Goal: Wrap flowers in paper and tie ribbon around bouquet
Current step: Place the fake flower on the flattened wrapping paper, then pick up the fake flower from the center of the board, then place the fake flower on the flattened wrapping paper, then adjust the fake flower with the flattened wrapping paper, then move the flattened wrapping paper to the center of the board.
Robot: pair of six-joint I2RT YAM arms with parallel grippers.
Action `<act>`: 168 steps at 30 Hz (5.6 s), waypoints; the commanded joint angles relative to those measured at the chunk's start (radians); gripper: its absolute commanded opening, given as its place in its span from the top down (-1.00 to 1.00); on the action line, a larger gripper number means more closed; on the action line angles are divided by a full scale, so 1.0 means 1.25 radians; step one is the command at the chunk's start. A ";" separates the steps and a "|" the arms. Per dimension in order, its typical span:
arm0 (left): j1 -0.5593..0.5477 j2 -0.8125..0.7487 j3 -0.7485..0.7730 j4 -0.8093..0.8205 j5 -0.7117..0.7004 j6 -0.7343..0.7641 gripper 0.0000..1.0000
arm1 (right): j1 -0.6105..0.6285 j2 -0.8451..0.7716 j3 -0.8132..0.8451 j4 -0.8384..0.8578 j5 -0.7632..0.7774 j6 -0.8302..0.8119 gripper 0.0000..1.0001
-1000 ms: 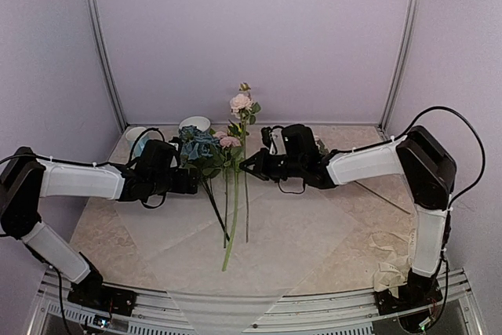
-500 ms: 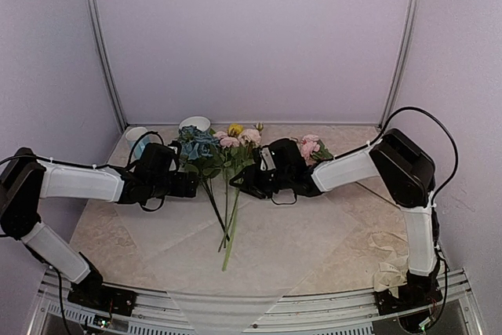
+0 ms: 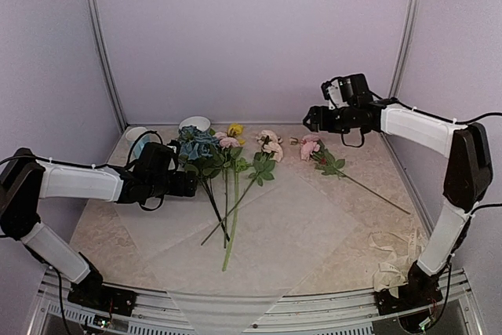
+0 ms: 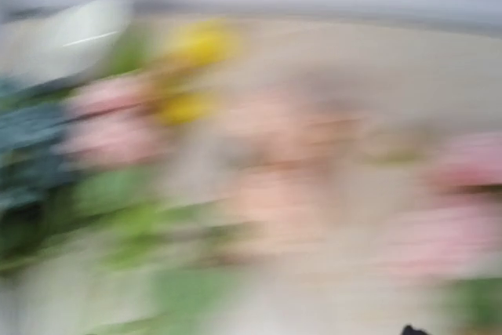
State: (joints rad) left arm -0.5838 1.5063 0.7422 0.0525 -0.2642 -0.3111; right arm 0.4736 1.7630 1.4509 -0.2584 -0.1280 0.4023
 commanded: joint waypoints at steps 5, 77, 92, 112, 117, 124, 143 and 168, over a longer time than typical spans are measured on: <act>0.003 -0.014 0.016 -0.015 0.008 0.010 -0.96 | -0.193 0.121 0.063 -0.427 0.217 -0.258 -0.79; -0.140 0.048 -0.031 -0.056 0.103 0.039 0.10 | 0.176 0.295 0.020 0.315 -0.268 0.352 0.27; -0.208 0.139 0.024 -0.079 0.159 0.089 0.20 | 0.110 0.153 0.004 0.003 -0.022 0.073 0.14; -0.255 0.124 0.114 -0.156 0.084 0.128 -0.03 | -0.086 0.229 0.052 -0.224 -0.178 -0.211 -0.82; -0.180 0.038 0.071 -0.183 0.015 0.058 -0.27 | -0.092 0.312 0.105 -0.256 -0.279 -0.242 -0.63; -0.024 -0.014 -0.036 -0.122 0.074 -0.068 -0.42 | -0.091 0.332 0.055 -0.245 -0.436 -0.266 -0.49; -0.009 0.074 -0.062 -0.055 0.125 -0.059 -0.40 | -0.103 0.330 0.046 -0.195 -0.600 -0.233 1.00; -0.004 0.198 0.123 -0.053 0.110 0.052 -0.42 | -0.333 0.109 -0.263 -0.090 -0.414 -0.172 1.00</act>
State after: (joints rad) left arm -0.6067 1.6981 0.8429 -0.0235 -0.1303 -0.2878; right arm 0.0837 1.9480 1.1645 -0.4168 -0.7086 0.1623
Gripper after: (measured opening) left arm 0.708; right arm 0.003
